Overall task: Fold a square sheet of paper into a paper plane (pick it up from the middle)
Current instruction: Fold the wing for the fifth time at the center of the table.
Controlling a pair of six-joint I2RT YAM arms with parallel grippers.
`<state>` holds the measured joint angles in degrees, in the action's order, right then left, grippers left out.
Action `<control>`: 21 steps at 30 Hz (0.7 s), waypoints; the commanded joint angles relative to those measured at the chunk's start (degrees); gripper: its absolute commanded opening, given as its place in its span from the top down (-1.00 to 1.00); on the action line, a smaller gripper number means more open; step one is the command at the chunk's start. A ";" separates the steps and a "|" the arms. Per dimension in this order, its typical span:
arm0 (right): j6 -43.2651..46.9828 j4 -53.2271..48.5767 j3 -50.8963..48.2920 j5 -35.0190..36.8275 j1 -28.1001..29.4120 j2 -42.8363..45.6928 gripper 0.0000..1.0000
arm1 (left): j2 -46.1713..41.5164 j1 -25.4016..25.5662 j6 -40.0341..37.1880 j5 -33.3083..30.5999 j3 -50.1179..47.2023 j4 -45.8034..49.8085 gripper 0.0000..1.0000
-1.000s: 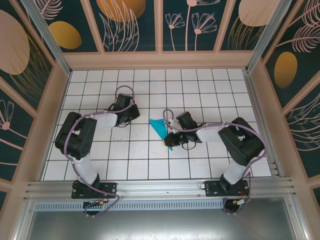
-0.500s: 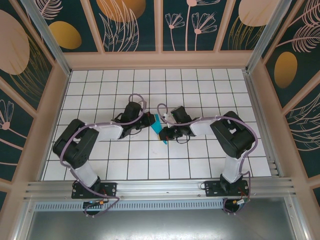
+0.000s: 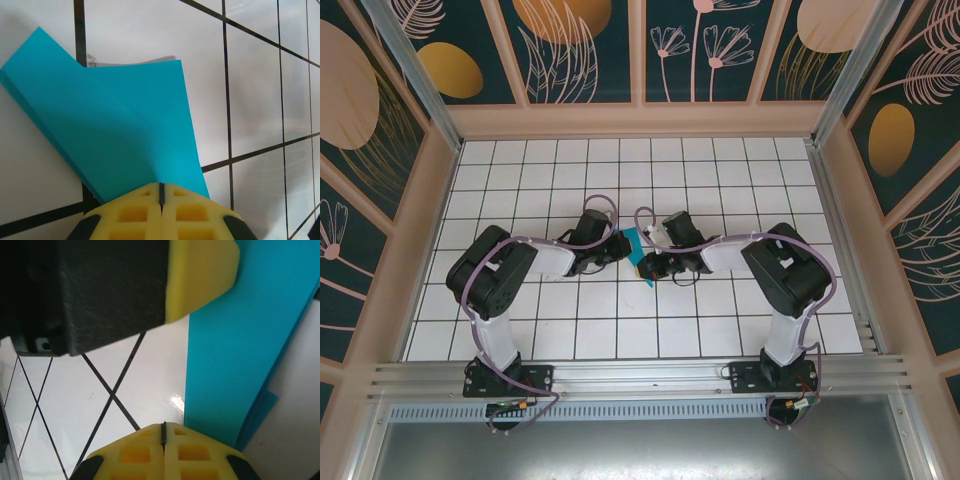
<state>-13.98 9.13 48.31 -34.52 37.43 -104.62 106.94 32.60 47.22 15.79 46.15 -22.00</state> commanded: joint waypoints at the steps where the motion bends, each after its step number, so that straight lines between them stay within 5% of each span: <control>1: -1.13 4.03 -0.22 1.18 -0.78 2.94 0.94 | 2.65 0.17 -0.33 -3.28 0.34 4.79 1.00; 21: 4.73 -6.68 0.30 2.04 0.52 -2.18 0.99 | 6.13 0.17 5.20 -10.39 0.03 10.79 1.00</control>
<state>-12.58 8.86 50.52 -31.53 36.91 -107.00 107.81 33.08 50.54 13.02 47.66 -20.49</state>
